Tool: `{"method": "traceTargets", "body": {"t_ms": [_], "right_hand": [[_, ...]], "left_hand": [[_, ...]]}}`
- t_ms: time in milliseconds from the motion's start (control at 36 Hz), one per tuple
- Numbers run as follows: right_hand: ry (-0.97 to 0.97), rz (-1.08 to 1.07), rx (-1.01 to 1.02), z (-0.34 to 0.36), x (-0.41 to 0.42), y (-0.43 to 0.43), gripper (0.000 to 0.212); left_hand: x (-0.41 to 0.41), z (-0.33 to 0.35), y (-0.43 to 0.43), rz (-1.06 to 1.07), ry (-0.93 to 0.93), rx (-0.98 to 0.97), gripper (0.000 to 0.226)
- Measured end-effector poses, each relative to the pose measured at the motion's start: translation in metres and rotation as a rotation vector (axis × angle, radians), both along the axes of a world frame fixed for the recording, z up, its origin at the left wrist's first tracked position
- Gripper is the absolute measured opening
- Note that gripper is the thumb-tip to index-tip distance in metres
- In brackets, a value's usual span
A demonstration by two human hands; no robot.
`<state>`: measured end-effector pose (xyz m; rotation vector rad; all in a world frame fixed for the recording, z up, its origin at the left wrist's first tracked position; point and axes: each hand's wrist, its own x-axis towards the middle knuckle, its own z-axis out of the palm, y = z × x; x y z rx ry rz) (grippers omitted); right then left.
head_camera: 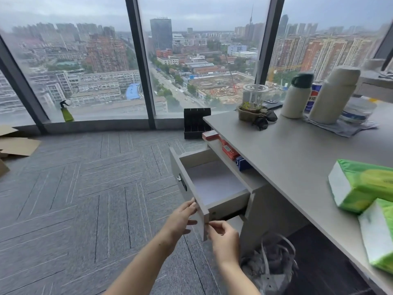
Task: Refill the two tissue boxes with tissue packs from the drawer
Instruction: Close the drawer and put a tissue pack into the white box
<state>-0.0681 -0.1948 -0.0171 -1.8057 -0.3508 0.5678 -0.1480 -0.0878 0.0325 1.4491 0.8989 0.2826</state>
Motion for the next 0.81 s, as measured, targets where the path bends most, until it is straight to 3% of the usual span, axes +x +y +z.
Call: {"method": "traceTargets", "body": {"t_ms": [111,194,306,528,639,806], "right_hand": [[0.244,-0.075,0.15,-0.006,0.014,-0.008,0.018],[0.511,-0.114,0.309,-0.008,0.024,-0.015,0.035],[0.689,-0.187,0.461,-0.002,0.038,-0.022,0.045],[0.825,-0.294,0.653,-0.001,0.079,-0.028,0.061],[0.831,-0.306,0.674,-0.003,0.093,-0.031,0.056],[0.805,-0.292,0.641,0.001,0.091,-0.033,0.052]], "left_hand": [[0.024,0.001,0.001,-0.117,0.014,-0.022,0.046],[0.044,0.003,0.004,-0.161,-0.006,-0.104,0.037],[0.075,-0.001,0.001,-0.191,-0.019,-0.166,0.044],[0.125,-0.004,-0.016,-0.175,-0.073,-0.237,0.045],[0.137,-0.008,-0.019,-0.107,-0.096,-0.258,0.036],[0.131,-0.002,-0.024,-0.165,-0.059,-0.267,0.036]]}}
